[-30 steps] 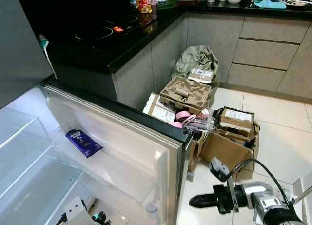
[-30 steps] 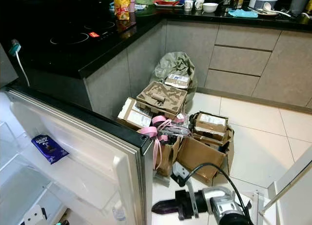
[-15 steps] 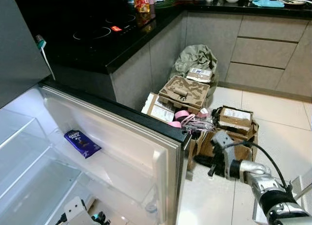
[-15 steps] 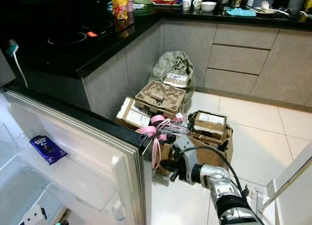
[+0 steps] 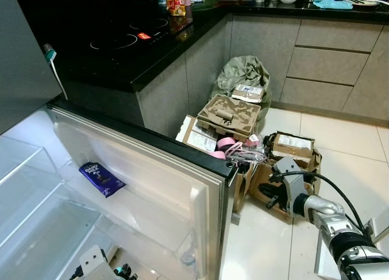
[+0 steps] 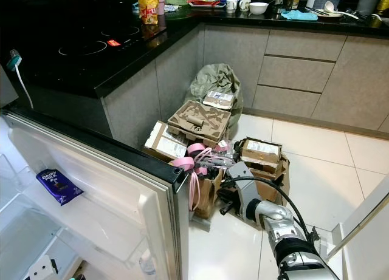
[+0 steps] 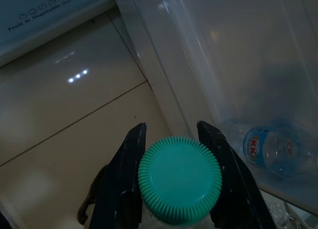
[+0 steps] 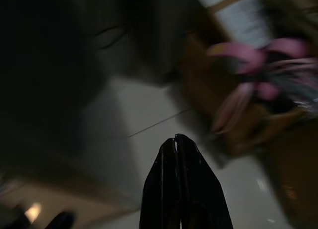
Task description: Restocking fridge
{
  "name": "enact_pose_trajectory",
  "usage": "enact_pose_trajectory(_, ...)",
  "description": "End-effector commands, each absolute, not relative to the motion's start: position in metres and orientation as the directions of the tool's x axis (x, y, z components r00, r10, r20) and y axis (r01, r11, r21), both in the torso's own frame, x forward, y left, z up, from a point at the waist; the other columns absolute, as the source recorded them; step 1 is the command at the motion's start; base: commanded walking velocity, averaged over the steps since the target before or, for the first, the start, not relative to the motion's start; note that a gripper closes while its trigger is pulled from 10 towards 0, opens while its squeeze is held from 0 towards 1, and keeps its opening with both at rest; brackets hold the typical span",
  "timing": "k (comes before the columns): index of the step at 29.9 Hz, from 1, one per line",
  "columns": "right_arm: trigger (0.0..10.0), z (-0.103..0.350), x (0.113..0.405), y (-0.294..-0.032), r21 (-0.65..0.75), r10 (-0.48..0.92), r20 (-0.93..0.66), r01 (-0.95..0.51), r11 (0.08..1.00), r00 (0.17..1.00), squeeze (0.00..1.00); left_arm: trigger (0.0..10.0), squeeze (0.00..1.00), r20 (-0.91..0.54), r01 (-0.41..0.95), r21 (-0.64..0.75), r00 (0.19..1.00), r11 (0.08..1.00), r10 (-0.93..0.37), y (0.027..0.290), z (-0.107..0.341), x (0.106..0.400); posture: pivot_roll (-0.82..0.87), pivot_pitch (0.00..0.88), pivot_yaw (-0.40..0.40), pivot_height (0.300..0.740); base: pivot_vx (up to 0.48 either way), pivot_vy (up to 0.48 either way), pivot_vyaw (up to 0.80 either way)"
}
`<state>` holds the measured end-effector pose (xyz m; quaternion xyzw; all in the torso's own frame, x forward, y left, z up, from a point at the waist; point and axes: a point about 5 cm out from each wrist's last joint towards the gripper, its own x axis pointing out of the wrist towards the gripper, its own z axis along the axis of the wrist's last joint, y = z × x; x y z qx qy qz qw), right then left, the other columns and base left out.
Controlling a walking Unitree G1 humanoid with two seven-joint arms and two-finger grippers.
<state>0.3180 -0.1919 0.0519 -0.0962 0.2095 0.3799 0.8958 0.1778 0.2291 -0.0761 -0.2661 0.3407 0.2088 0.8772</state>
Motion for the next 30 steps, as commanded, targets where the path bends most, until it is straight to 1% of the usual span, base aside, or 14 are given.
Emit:
enact_pose_trajectory(1,10.0,0.036,0.301,-0.188,0.071,0.709,-0.519,-0.803,0.591,0.477,0.0,10.0,0.0,-0.749,-0.56,-0.294,0.639,0.774,0.178,0.228,-0.083,0.166,-0.13,0.0,0.025,0.74,0.0,0.0,0.0)
enact_pose_trajectory(2,10.0,0.031,0.294,-0.186,0.104,0.736,-0.54,-0.836,0.539,0.408,0.0,10.0,0.0,-0.749,-0.56,-0.294,0.639,0.775,0.178,0.228,-0.083,0.166,-0.13,0.0,0.025,0.74,0.0,0.0,0.0)
enact_pose_trajectory(3,10.0,0.026,0.285,-0.18,0.161,0.781,-0.549,-0.88,0.447,0.297,0.0,10.0,0.0,-0.749,-0.559,-0.294,0.639,0.775,0.177,0.228,-0.083,0.166,-0.13,0.0,0.025,0.74,0.0,0.0,0.0)
enact_pose_trajectory(4,10.0,0.024,0.281,-0.177,0.187,0.803,-0.541,-0.895,0.406,0.251,0.0,10.0,0.0,-0.749,-0.559,-0.293,0.639,0.775,0.177,0.228,-0.083,0.166,-0.13,0.0,0.025,0.74,0.0,0.0,0.0)
enact_pose_trajectory(5,10.0,0.024,0.281,-0.177,0.187,0.803,-0.541,-0.895,0.406,0.251,0.0,10.0,0.0,-0.749,-0.559,-0.293,0.639,0.775,0.177,0.228,-0.083,0.166,-0.13,0.0,0.025,0.74,0.0,0.0,0.0)
enact_pose_trajectory(7,10.0,0.027,0.278,-0.163,0.246,0.867,-0.462,-0.913,0.326,0.185,0.0,10.0,0.0,-0.749,-0.559,-0.293,0.639,0.776,0.178,0.228,-0.083,0.166,-0.13,0.0,0.025,0.74,0.0,0.0,0.0)
enact_pose_trajectory(11,10.0,0.031,0.279,-0.152,0.256,0.9,-0.401,-0.923,0.288,0.169,0.0,10.0,0.0,-0.749,-0.559,-0.292,0.639,0.776,0.178,0.228,-0.082,0.166,-0.13,0.0,0.025,0.74,0.0,0.0,0.0)
enact_pose_trajectory(14,10.0,0.042,0.297,-0.138,0.164,0.88,-0.337,-0.9,0.405,0.335,0.0,10.0,0.0,-0.748,-0.559,-0.292,0.639,0.776,0.179,0.228,-0.082,0.166,-0.13,0.0,0.025,0.74,0.0,0.0,0.0)
enact_pose_trajectory(15,10.0,0.05,0.311,-0.136,0.104,0.826,-0.314,-0.848,0.52,0.468,0.0,10.0,0.0,-0.749,-0.559,-0.291,0.638,0.777,0.179,0.229,-0.082,0.166,-0.13,0.0,0.022,0.74,0.0,0.0,0.0)
enact_pose_trajectory(16,10.0,0.053,0.315,-0.137,0.089,0.808,-0.306,-0.83,0.55,0.503,0.0,10.0,0.0,-0.749,-0.558,-0.291,0.638,0.777,0.179,0.229,-0.082,0.166,-0.13,0.0,0.022,0.74,0.0,0.0,0.0)
enact_pose_trajectory(17,10.0,0.058,0.323,-0.14,0.069,0.765,-0.293,-0.785,0.616,0.574,0.0,10.0,0.0,-0.748,-0.558,-0.291,0.639,0.777,0.178,0.229,-0.082,0.166,-0.13,0.0,0.022,0.74,0.0,0.0,0.0)
enact_pose_trajectory(24,10.0,0.063,0.328,-0.144,0.038,0.727,-0.288,-0.751,0.659,0.624,0.0,10.0,0.0,-0.748,-0.557,-0.29,0.639,0.778,0.179,0.229,-0.082,0.167,-0.13,0.0,0.022,0.74,0.0,0.0,0.0)
enact_pose_trajectory(25,10.0,0.067,0.336,-0.157,-0.011,0.618,-0.301,-0.65,0.76,0.727,0.0,10.0,0.0,-0.746,-0.557,-0.291,0.641,0.778,0.181,0.23,-0.082,0.168,-0.13,0.0,0.022,0.74,0.0,0.0,0.0)
enact_pose_trajectory(30,10.0,0.071,0.343,-0.172,-0.048,0.507,-0.305,-0.545,0.837,0.806,0.0,10.0,0.0,-0.744,-0.557,-0.29,0.643,0.778,0.182,0.23,-0.081,0.168,-0.13,0.0,0.022,0.74,0.0,0.0,0.0)
